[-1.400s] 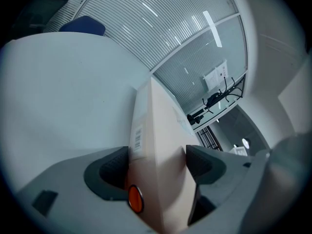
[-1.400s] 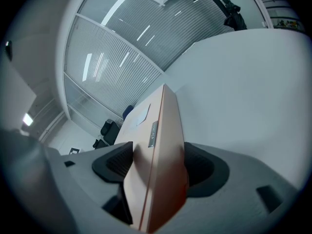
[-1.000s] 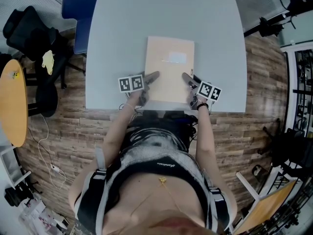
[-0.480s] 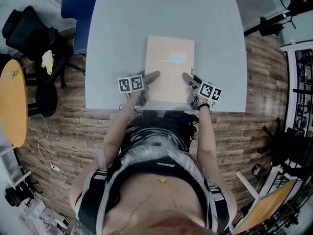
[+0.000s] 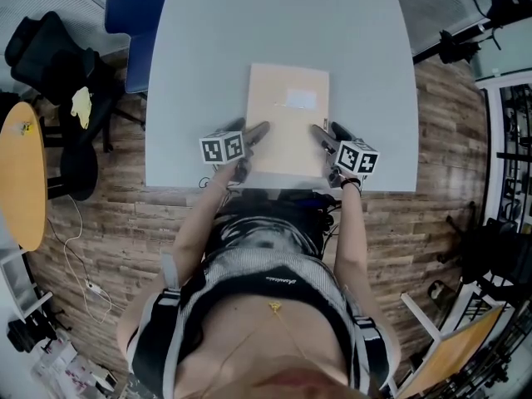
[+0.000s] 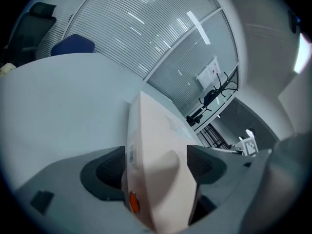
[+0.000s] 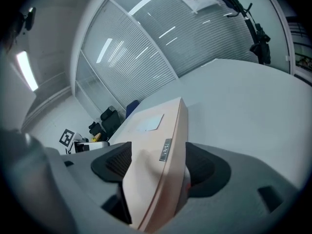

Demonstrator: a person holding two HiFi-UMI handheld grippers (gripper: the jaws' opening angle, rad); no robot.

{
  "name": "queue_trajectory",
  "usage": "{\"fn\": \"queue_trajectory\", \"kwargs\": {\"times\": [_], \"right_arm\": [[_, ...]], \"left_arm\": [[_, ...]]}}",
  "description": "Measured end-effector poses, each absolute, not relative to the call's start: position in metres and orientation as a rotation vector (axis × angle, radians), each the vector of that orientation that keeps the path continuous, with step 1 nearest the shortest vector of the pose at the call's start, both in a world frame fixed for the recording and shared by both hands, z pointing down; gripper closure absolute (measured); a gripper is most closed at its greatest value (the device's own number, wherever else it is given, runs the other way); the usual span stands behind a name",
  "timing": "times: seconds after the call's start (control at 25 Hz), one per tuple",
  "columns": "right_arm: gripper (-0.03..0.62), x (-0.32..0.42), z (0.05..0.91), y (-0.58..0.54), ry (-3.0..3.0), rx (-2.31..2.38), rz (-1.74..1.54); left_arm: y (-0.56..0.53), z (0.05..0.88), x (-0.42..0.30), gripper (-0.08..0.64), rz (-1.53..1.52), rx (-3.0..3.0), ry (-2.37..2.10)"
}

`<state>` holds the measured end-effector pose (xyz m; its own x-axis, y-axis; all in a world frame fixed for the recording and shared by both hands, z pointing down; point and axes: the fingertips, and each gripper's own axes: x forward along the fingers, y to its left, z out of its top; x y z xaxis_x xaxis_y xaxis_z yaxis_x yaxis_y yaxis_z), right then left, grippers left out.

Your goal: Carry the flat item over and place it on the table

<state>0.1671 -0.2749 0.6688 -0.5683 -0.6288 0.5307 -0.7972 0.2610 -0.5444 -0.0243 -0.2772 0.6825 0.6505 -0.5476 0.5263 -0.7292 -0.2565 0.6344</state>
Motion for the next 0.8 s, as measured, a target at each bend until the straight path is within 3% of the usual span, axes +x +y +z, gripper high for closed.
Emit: {"fn": "queue_trajectory", "kwargs": {"times": [0.8], "right_arm": [[0.255, 0.153, 0.629, -0.26, -2.356, 1.268, 0.944]], "left_arm": [[-0.275, 0.622, -0.016, 0.192, 0.283, 2.151, -1.032]]}}
